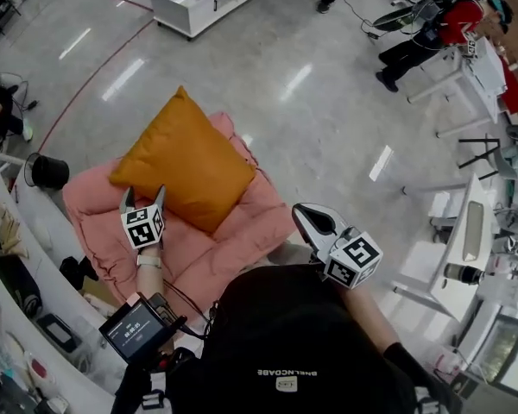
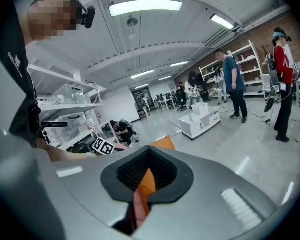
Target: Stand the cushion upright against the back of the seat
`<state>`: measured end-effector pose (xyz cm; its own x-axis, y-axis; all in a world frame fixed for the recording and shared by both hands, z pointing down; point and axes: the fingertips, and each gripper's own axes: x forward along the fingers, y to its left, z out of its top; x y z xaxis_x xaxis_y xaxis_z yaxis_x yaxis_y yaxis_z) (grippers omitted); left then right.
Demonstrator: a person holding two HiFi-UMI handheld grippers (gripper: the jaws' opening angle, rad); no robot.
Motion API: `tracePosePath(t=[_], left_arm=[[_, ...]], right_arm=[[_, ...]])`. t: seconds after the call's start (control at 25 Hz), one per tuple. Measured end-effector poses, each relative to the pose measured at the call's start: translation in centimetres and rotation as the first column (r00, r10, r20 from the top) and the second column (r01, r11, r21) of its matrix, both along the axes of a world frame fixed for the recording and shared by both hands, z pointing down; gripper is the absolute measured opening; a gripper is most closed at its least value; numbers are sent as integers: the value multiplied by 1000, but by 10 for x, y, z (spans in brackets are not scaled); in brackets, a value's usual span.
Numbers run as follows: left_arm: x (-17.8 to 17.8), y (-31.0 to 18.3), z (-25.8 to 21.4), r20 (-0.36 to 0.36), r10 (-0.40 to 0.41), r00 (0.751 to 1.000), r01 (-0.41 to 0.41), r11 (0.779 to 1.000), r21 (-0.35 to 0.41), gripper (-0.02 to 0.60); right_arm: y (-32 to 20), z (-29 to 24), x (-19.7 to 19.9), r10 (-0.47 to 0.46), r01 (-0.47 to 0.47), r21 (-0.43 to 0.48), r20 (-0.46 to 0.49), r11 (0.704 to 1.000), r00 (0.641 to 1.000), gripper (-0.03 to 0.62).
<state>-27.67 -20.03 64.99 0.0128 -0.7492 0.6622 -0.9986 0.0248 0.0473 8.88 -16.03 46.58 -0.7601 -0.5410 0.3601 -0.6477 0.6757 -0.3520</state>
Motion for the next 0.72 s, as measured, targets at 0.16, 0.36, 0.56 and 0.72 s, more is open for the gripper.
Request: tracePosePath(t=[0.16, 0.36, 0.56, 0.72], left_arm=[[-10, -9, 18, -12, -11, 1000, 11, 999, -34, 430], [-25, -12, 51, 50, -40, 998, 45, 993, -109, 469], [-42, -20, 82, 74, -102, 992, 113, 978, -175, 489], [-57, -26, 99, 63, -135, 989, 146, 965, -219, 489]], right_arm=[[9, -4, 13, 46, -46, -10, -30, 999, 998, 7], [20, -4, 25, 100, -102, -32, -59, 994, 993, 8], [21, 0, 43, 146, -150, -56, -73, 987, 987, 7], [23, 1, 50, 172, -178, -73, -83, 981, 982, 8]])
